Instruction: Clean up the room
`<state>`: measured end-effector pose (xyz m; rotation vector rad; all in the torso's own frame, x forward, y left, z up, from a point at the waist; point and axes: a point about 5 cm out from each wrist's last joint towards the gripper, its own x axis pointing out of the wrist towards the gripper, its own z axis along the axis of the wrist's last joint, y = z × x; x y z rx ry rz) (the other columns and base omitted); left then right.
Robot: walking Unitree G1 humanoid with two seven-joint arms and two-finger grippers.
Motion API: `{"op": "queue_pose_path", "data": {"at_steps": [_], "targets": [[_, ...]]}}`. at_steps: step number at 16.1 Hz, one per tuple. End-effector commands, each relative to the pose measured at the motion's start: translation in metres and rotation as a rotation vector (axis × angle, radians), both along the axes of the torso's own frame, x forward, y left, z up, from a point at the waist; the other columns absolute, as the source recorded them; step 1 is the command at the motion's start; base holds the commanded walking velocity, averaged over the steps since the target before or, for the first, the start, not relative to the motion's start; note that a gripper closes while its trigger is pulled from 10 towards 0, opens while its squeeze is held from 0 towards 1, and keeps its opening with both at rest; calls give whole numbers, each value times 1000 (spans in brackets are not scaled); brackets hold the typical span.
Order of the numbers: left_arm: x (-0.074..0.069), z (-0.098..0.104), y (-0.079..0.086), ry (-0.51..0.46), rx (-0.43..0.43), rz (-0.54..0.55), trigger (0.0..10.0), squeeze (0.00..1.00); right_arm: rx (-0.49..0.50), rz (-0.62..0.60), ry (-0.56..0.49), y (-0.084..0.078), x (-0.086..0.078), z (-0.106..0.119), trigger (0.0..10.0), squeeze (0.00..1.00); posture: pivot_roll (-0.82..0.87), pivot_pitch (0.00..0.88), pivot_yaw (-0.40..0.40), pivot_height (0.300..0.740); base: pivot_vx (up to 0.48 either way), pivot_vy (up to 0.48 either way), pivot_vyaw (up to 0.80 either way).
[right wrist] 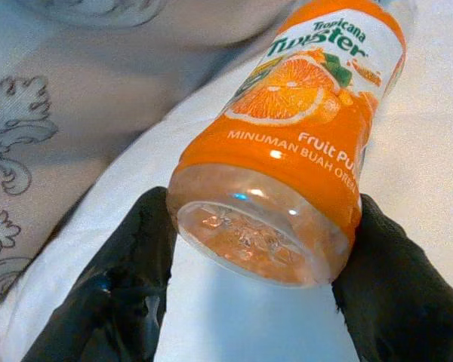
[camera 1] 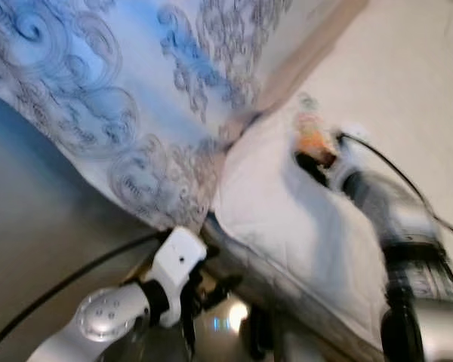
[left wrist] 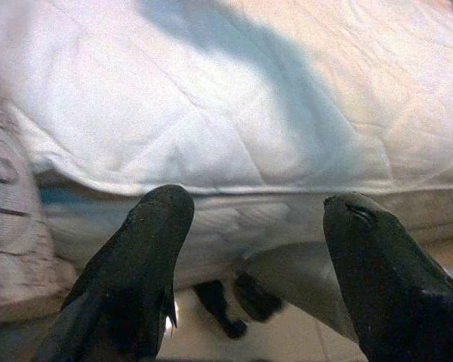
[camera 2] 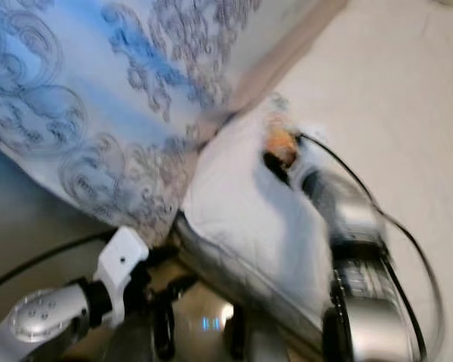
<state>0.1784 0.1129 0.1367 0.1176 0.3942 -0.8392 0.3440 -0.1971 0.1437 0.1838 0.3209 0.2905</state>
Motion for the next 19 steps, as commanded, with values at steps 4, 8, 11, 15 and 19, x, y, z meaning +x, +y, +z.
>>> {"op": "queue_pose_path", "data": {"at_steps": [4,8,11,15,19], "targets": [[13,-7,15,-51,54,221,10000,0,86,-215,-232,-3,-44,23,10000,0,-82,1,13,740,0,0,0],[30,-12,31,-89,56,434,10000,0,73,-195,-203,36,-87,5,10000,0,-91,0,31,740,0,0,0],[38,-14,37,-114,36,519,10000,0,22,-139,-166,47,-98,-6,10000,0,-76,0,22,740,0,0,0],[41,-19,43,-127,60,558,10000,0,-52,-108,-143,46,-106,-16,10000,0,-65,0,4,740,0,-240,0],[41,-21,41,-134,74,555,10000,0,-204,-116,-160,42,-106,-22,10000,0,-70,0,8,740,0,-480,0]]}}
